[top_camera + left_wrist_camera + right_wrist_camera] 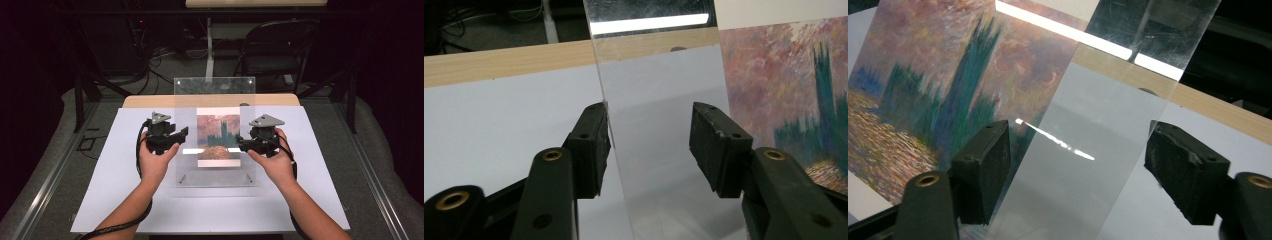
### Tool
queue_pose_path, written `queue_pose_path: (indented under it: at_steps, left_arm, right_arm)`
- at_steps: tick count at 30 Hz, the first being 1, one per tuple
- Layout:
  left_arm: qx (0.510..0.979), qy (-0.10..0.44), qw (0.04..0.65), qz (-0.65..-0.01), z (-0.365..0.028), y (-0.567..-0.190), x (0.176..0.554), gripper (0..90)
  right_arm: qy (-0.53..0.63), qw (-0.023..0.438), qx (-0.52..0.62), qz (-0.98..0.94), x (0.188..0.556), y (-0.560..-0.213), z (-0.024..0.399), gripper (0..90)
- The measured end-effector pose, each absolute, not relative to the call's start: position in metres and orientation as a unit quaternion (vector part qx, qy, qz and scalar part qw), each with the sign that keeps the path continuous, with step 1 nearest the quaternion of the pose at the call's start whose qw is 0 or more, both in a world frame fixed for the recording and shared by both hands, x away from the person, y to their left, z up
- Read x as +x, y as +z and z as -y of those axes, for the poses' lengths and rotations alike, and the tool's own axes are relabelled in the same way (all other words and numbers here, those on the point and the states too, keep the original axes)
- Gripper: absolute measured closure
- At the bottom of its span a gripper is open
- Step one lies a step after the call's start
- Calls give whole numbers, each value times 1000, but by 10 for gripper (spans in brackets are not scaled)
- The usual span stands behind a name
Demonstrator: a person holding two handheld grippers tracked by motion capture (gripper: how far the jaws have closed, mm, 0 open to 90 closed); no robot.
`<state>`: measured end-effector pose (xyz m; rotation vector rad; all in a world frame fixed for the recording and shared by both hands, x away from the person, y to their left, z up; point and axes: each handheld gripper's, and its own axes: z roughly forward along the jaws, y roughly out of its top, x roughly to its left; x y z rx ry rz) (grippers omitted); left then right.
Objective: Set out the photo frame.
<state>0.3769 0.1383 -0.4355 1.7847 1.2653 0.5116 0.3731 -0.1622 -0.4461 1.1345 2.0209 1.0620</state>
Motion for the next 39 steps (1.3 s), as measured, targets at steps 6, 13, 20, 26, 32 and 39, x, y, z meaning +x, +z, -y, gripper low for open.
queue_pose_path:
  at_steps: [6, 13, 20, 26, 32, 39]
  left_arm:
    - [710, 210, 445, -504, -142, -434, 365, 553]
    - [707, 218, 457, -493, -146, -433, 349, 602]
    - [705, 225, 468, -483, -149, -432, 334, 635]
    - [705, 231, 472, -477, -152, -433, 321, 658]
    - [700, 230, 481, -476, -154, -434, 311, 685]
    - [696, 226, 494, -470, -157, -436, 300, 689]
  right_arm:
    - [401, 308, 419, -754, 361, -444, 163, 307]
    - [409, 325, 413, -746, 344, -441, 167, 401]
    - [413, 340, 402, -743, 328, -440, 170, 468]
    - [407, 346, 398, -745, 316, -437, 171, 517]
    - [414, 347, 393, -744, 305, -437, 173, 528]
    - [430, 339, 394, -738, 292, -437, 177, 561]
